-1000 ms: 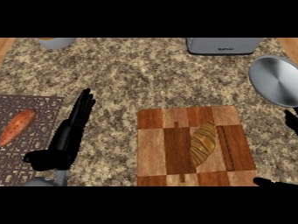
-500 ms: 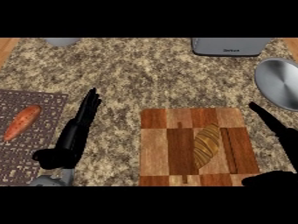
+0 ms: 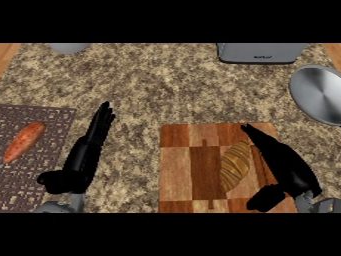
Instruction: Pick the croissant from the cutting board and place it in the pan
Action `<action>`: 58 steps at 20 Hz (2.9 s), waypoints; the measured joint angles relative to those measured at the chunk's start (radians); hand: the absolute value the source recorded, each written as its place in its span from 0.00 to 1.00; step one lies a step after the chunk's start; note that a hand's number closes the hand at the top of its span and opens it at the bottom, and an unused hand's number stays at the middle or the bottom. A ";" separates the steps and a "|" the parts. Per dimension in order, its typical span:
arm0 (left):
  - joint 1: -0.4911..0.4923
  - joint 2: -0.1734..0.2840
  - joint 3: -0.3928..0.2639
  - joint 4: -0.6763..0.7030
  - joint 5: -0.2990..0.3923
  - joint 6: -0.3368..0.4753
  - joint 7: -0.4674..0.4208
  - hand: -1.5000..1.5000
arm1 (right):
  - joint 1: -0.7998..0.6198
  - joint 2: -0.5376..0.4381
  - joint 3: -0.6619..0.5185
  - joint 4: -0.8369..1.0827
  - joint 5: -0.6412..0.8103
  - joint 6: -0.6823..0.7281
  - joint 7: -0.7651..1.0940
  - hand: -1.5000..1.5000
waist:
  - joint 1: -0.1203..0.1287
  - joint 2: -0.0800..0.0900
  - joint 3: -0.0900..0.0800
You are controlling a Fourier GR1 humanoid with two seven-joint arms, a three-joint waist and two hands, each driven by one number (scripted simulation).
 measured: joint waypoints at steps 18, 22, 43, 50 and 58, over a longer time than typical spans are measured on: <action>0.004 -0.073 0.089 -0.005 -0.076 -0.074 0.029 0.50 | 0.009 0.244 -0.142 0.200 0.200 0.068 -0.115 0.00 | -0.012 -0.002 0.000; 0.013 -0.073 0.104 -0.032 -0.084 -0.094 0.050 0.50 | -0.033 0.298 -0.167 0.297 0.242 0.066 -0.137 0.00 | -0.011 -0.002 0.000; 0.024 -0.105 0.145 -0.039 -0.109 -0.140 0.058 0.50 | -0.074 0.321 -0.185 0.438 0.452 0.019 -0.322 1.00 | -0.012 -0.016 -0.011; 0.030 -0.114 0.144 -0.057 -0.118 -0.141 0.065 0.50 | -0.111 0.329 -0.245 0.417 0.522 -0.074 -0.283 1.00 | -0.011 -0.006 -0.003; 0.034 -0.109 0.166 -0.010 -0.116 -0.160 0.020 0.50 | -0.268 0.345 -0.326 0.406 0.620 -0.173 -0.162 1.00 | -0.012 -0.003 0.000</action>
